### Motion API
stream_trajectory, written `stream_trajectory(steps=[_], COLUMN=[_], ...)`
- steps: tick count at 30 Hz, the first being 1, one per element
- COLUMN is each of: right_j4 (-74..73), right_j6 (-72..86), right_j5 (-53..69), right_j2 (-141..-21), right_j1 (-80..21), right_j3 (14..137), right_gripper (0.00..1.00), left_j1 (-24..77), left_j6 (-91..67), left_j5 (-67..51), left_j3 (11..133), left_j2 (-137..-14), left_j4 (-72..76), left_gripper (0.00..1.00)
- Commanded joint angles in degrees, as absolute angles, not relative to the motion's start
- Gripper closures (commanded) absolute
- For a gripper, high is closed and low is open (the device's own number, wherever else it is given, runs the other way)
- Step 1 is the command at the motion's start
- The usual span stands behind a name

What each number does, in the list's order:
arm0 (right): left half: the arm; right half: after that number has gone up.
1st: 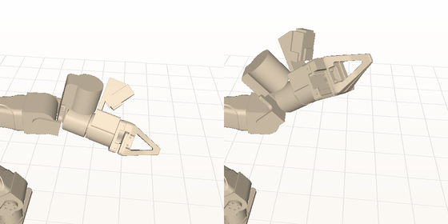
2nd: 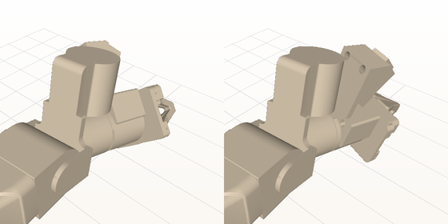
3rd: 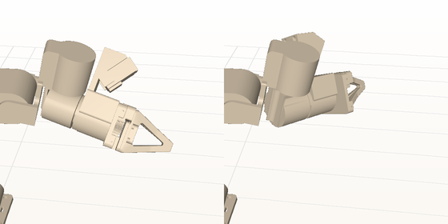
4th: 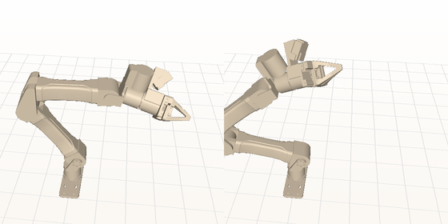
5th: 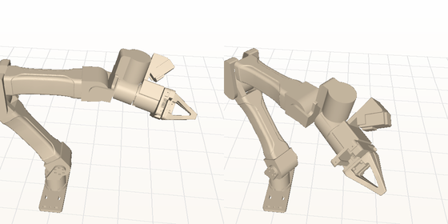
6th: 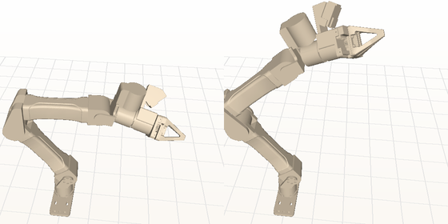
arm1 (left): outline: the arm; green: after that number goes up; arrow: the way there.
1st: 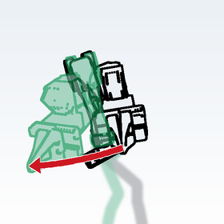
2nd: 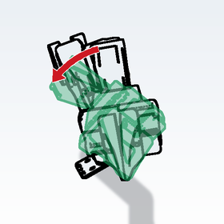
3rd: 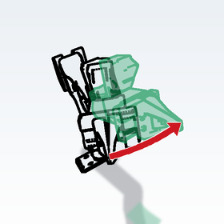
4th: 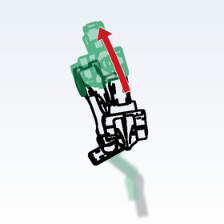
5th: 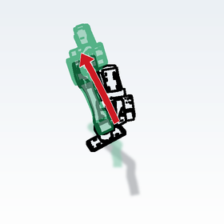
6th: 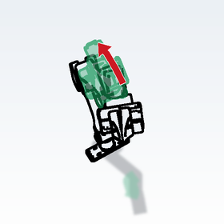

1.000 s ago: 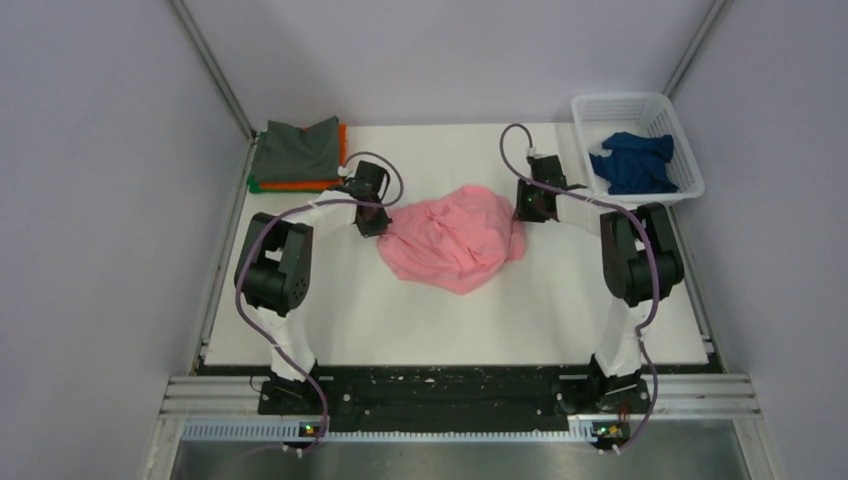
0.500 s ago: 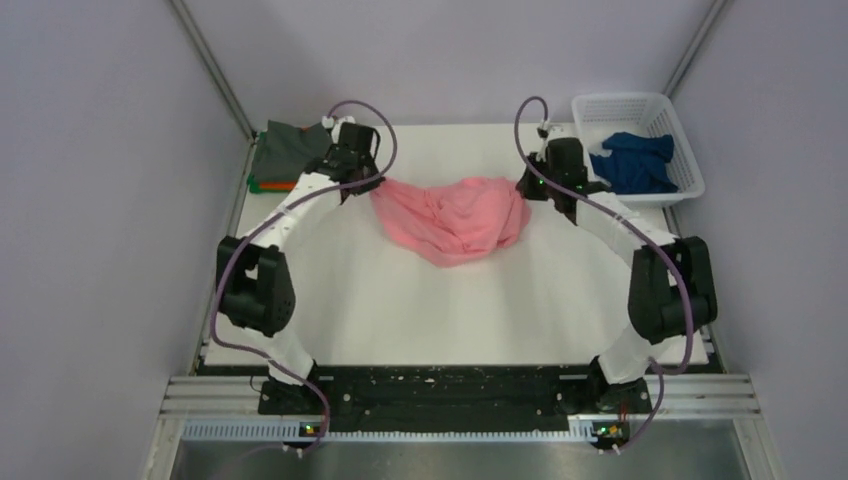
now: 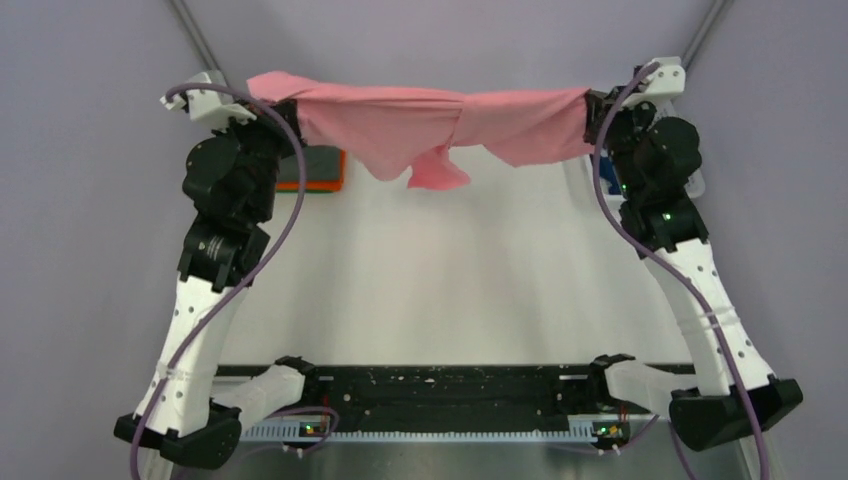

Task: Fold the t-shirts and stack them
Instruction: Flatten out the tshirt

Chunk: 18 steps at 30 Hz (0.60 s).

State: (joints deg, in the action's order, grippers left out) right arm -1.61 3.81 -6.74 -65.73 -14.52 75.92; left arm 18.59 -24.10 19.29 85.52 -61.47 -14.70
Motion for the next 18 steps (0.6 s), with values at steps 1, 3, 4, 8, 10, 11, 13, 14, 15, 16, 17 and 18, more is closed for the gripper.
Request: stream_trajectory(steps=[1,3,4,8,10,11,13,14,15,16,17,18], right_j4=[-0.5,-0.51,-0.46,-1.12,-1.12,-1.36,-2.52,-3.04,-3.41,-3.65,-3.7,-3.48], right_j6=[0.3,-1.77,-2.02,-2.14,-1.12,-0.58,1.78,3.18,4.7,6.27,8.3,10.05], right_j5=[-6.2,-5.87,-5.58,-3.35,-2.91,-3.29,-4.87,-5.89,-6.64,-7.2,-7.81,-8.3], right_j2=[-60.0,-57.51,-56.23,-52.27,-51.45,-51.47,-52.19,-52.48,-52.63,-52.82,-53.01,-53.32], right_j1=[-14.92,-14.93,-14.94,-14.94,-14.92,-14.87,-14.93,-14.94,-14.92,-14.92,-14.93,-14.87], right_j3=[77.88,77.87,77.83,76.46,74.6,73.71,71.4,69.92,67.73,65.5,62.56,59.6], right_gripper=[1.0,1.0,1.0,1.0,1.0,1.0,1.0,1.0,1.0,1.0,1.0,1.0], left_j1=[18.54,18.53,18.54,18.54,18.54,18.54,18.52,18.45,18.46,18.27,17.81,17.04], left_j6=[-20.15,-19.61,-19.34,-18.33,-18.22,-18.35,-18.46,-18.57,-18.77,-19.05,-19.61,-20.5], left_j5=[15.16,13.52,13.08,13.18,14.22,14.98,17.32,19.14,21.0,22.73,23.55,23.82], left_j3=[86.11,86.64,87.04,87.82,88.0,88.41,90.36,91.76,93.55,94.82,95.97,97.22], left_j2=[-58.51,-56.94,-56.34,-55.52,-57.26,-58.98,-63.64,-66.78,-69.79,-73.35,-77.05,-80.79], left_j4=[-10.57,-9.78,-9.45,-7.45,-7.2,-7.56,-9.77,-11.45,-13.1,-14.43,-15.54,-16.61], left_gripper=[1.0,1.0,1.0,1.0,1.0,1.0,1.0,1.0,1.0,1.0,0.99,0.97])
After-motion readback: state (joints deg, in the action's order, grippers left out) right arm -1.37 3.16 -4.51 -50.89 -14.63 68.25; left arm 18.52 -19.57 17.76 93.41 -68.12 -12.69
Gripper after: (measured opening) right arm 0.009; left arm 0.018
